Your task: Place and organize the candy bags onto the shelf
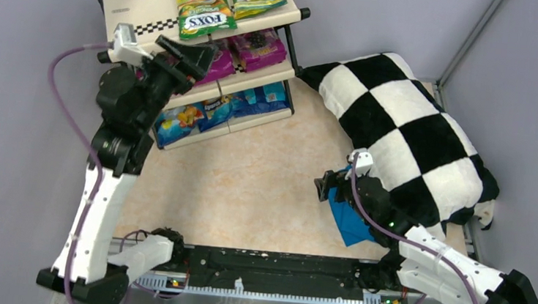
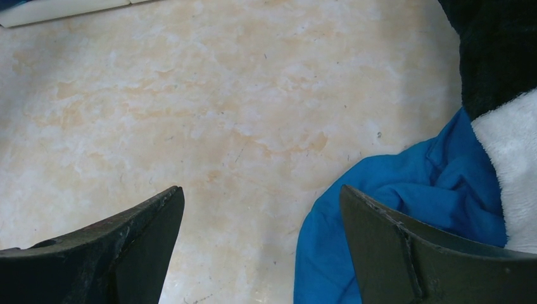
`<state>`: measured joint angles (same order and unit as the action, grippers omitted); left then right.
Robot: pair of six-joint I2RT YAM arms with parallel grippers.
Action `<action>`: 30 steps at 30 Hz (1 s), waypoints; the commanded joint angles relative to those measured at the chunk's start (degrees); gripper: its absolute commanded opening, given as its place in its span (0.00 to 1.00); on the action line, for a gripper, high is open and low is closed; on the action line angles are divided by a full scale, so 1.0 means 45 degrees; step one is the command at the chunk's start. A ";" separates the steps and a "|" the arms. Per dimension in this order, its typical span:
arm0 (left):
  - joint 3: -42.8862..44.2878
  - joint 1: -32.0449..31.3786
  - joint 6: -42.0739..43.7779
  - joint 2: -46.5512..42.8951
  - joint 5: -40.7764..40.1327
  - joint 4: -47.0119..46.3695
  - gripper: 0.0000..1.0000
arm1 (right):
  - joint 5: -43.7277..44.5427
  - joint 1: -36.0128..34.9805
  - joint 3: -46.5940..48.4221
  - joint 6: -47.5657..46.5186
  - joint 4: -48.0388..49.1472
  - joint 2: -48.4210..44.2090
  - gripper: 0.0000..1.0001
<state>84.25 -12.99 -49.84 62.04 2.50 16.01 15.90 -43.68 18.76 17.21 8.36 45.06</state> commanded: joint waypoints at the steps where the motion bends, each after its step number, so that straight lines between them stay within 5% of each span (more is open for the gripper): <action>1: -0.1136 0.0016 0.1420 -0.2183 0.2066 -0.0400 0.99 | -0.0383 0.0059 0.1391 0.0289 -0.1141 -0.0197 0.93; 6: -0.2053 0.0016 0.2681 -0.3872 0.5090 -0.0531 0.99 | -0.0592 0.0066 0.3872 0.0530 -0.4790 -0.1822 0.99; 16: -0.3186 0.0016 0.3472 -0.6100 0.7668 -0.2244 0.99 | -0.1059 0.0067 1.0943 -0.0501 -1.0401 -0.2643 0.99; 30: -0.2957 0.0016 0.5159 -0.7263 0.7689 -0.1932 0.99 | 0.0147 0.0066 1.5233 -0.0863 -1.1557 -0.3642 0.99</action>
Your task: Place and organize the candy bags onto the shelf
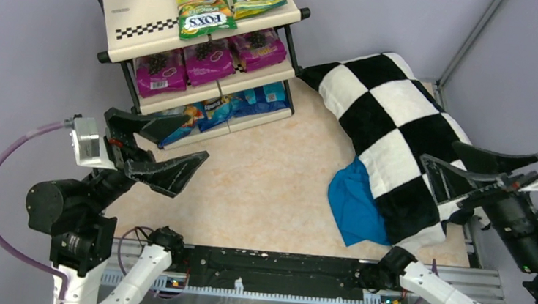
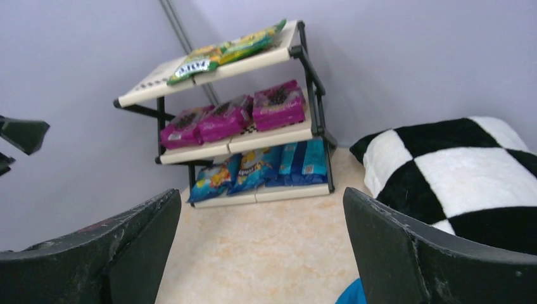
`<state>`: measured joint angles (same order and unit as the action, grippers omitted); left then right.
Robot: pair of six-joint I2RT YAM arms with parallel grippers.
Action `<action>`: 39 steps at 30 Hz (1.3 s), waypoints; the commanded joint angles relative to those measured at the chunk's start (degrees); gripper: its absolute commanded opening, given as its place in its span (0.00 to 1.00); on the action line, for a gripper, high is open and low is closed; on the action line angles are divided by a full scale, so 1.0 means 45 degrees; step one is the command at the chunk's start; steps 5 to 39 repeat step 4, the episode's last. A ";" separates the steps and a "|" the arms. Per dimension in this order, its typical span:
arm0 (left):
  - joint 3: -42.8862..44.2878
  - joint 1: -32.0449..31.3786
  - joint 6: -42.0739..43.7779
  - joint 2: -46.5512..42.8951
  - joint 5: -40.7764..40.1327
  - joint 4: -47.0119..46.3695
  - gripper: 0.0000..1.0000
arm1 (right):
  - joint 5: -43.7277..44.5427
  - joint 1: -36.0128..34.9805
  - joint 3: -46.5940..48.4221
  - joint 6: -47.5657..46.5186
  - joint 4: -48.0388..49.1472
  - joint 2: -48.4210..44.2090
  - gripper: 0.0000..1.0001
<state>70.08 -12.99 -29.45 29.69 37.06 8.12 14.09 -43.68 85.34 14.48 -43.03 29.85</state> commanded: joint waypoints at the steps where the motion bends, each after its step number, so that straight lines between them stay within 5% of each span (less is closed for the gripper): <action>1: 0.0163 0.0016 0.0671 -0.0085 -0.0002 -0.0124 0.99 | 0.0599 0.0062 0.0333 -0.0267 -0.0076 -0.0284 0.99; 39: 0.0002 0.0016 0.0725 -0.0137 -0.0096 -0.0029 0.99 | 0.1649 0.0073 -0.0296 -0.0128 -0.0044 -0.0339 0.99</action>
